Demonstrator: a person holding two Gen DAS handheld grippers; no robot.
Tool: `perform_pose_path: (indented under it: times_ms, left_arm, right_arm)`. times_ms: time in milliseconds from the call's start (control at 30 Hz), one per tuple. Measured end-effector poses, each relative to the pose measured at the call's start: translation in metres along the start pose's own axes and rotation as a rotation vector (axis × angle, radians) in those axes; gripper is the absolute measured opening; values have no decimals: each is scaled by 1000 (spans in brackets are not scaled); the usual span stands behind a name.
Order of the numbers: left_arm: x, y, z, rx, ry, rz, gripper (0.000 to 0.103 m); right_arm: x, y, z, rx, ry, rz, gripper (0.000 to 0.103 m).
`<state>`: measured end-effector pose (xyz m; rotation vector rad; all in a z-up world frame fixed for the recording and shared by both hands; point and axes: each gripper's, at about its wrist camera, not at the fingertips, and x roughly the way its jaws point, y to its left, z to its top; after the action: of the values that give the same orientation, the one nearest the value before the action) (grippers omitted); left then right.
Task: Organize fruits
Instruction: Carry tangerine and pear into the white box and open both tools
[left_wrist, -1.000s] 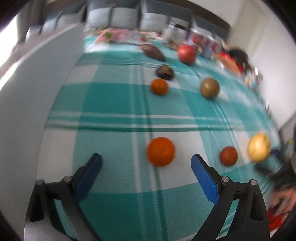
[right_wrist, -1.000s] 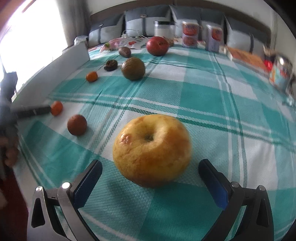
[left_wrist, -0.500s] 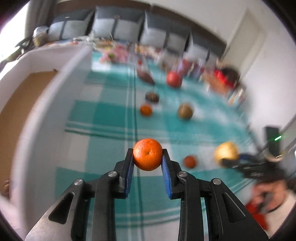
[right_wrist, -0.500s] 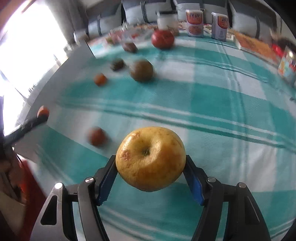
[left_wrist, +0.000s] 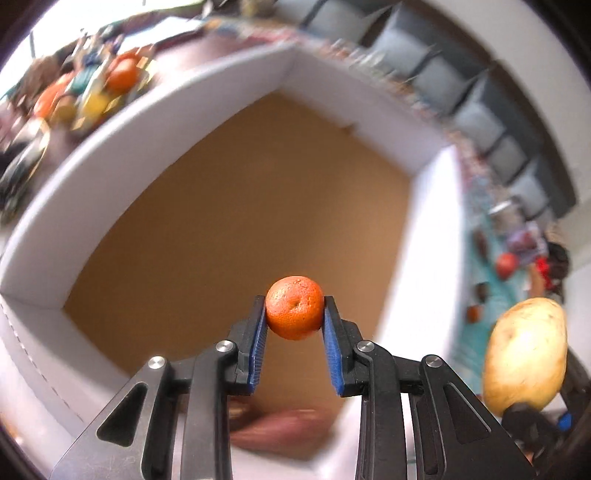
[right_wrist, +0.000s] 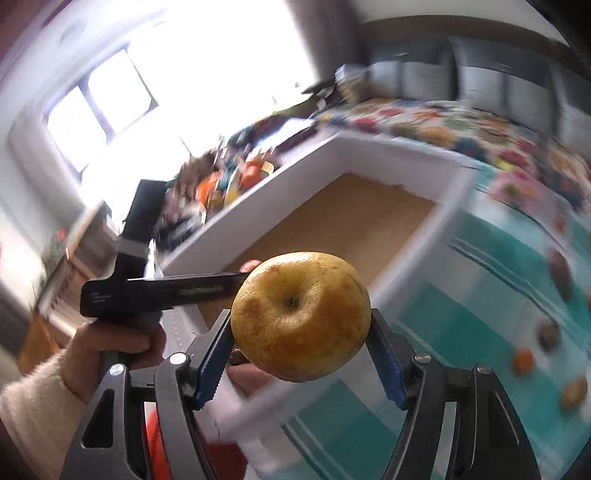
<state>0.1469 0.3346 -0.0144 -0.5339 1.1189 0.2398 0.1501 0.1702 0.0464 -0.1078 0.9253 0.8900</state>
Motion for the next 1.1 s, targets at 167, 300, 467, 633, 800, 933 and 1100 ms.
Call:
perform_pose_path:
  times_ms: [167,300,467,633,800,933,1100]
  left_arm:
    - [18,16,-11,-27,73,59,41]
    - [1,12,-20,1,-9,91,67]
    - [-52,-20,-36,64,-198,51,75]
    - [-88,-105,-87,257,-309,-89,85]
    - [-41,-190,-158,465,-188,-205,89]
    - [30,-222,-196,559,-115,-153,89]
    - [79,-238,-199,650,-149,-64,89]
  right_arm:
    - [88,33,-2,-155,195,-137,70]
    - [92,38,-7,-206,170,-178,72]
    - [21,18,1,-156,-14,-199,86]
    - [-63,-48,-42,-42,-159,-326,101]
    - [-121,-149,-159,168,-134,-551,101]
    - [-162,-226,-264,419,-74,-719,101]
    - [-188,-278,-339,626,-70,-788,101]
